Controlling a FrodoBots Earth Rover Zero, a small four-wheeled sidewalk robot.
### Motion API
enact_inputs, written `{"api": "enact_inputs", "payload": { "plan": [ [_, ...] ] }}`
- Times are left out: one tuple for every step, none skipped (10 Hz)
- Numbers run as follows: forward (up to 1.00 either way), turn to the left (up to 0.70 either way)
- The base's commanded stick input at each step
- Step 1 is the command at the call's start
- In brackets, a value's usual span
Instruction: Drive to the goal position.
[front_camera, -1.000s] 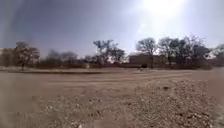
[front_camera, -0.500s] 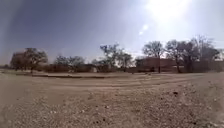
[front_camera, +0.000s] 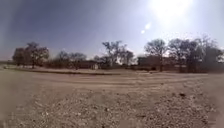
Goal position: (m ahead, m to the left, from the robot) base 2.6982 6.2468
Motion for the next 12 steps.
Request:
{"api": "enact_inputs", "payload": {
  "plan": [
    [0.50,0.50],
    [0.50,0.50],
    [0.50,0.50],
    [0.50,0.50],
    [0.50,0.50],
    [0.50,0.50],
    [0.50,0.50],
    [0.50,0.50],
    [0.50,0.50],
    [0.50,0.50],
    [0.50,0.50],
    [0.50,0.50]
  ]
}}
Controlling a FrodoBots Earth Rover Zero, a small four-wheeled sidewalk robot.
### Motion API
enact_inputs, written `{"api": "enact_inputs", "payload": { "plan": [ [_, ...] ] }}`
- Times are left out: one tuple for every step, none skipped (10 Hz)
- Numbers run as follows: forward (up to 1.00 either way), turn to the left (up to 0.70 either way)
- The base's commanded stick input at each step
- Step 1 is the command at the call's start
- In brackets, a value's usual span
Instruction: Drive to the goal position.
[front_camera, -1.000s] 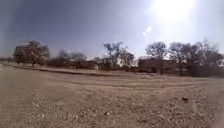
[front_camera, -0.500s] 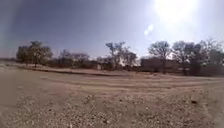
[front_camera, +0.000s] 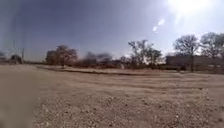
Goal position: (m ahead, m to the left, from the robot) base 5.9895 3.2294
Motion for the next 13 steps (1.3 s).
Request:
{"api": "enact_inputs", "payload": {
  "plan": [
    [0.50,0.50],
    [0.50,0.50],
    [0.50,0.50],
    [0.50,0.50],
    [0.50,0.41],
    [0.50,0.05],
    [0.50,0.00],
    [0.50,0.00],
    [0.50,0.00],
    [0.50,0.00],
    [0.50,0.00],
    [0.50,0.00],
    [0.50,0.00]
  ]
}}
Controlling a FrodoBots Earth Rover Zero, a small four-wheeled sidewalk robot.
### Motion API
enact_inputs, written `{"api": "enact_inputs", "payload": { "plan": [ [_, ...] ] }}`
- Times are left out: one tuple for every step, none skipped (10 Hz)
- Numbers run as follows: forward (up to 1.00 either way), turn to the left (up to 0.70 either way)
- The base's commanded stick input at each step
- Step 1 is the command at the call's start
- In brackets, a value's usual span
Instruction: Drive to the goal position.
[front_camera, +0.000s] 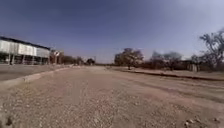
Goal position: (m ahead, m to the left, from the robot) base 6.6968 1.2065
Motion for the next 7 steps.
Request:
{"api": "enact_inputs", "payload": {
  "plan": [
    [0.50,0.00],
    [0.50,0.00],
    [0.50,0.00],
    [0.50,0.00],
    [0.50,0.00],
    [0.50,0.00],
    [0.50,0.00]
  ]
}}
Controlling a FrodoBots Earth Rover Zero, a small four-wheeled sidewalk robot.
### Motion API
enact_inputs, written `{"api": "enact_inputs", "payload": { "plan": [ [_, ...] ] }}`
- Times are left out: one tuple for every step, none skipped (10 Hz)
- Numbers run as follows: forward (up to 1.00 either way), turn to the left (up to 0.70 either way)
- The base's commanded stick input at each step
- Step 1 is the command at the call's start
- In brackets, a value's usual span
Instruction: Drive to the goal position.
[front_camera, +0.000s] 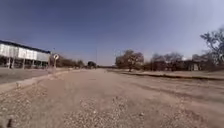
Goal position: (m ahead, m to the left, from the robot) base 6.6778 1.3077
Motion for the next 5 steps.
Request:
{"api": "enact_inputs", "payload": {
  "plan": [
    [0.50,0.00],
    [0.50,0.00],
    [0.50,0.00],
    [0.50,0.00],
    [0.50,0.00]
  ]
}}
